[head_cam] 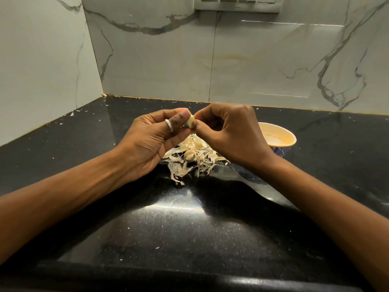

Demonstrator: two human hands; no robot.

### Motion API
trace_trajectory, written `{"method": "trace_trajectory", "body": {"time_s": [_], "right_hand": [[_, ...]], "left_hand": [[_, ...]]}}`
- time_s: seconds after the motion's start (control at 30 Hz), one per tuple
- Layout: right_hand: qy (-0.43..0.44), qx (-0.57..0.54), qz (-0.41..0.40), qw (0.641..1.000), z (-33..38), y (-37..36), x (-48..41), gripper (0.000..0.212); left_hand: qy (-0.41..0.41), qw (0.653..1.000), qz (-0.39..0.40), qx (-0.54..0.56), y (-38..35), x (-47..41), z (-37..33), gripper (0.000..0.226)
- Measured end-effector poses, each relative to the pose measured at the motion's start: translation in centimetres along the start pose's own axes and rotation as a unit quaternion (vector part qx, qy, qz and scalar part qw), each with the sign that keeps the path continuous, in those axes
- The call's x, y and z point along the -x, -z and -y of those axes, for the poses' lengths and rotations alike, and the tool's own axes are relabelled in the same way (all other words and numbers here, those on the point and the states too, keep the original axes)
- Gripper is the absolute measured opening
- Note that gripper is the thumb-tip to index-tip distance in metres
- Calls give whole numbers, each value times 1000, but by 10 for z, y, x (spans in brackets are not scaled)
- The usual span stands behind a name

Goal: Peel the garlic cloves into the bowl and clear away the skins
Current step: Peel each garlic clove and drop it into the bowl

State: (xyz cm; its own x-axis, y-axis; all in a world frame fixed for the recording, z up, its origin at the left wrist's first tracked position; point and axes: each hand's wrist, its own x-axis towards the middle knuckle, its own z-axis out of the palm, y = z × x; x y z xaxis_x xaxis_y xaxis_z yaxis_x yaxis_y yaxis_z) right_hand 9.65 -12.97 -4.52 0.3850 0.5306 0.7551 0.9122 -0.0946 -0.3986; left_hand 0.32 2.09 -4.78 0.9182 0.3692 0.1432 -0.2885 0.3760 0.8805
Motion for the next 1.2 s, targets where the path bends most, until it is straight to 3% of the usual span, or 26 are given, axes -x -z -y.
{"method": "trace_trajectory", "body": {"time_s": [0.93,1.2], "right_hand": [[-42,-39,10,998,-6,2,-3,8],[-61,-14,-25,998,-5,5,-3,20]], "left_hand": [[10,1000,7,6,-4,2,0,30],[18,999,24,-18,-1,1,1,36]]}}
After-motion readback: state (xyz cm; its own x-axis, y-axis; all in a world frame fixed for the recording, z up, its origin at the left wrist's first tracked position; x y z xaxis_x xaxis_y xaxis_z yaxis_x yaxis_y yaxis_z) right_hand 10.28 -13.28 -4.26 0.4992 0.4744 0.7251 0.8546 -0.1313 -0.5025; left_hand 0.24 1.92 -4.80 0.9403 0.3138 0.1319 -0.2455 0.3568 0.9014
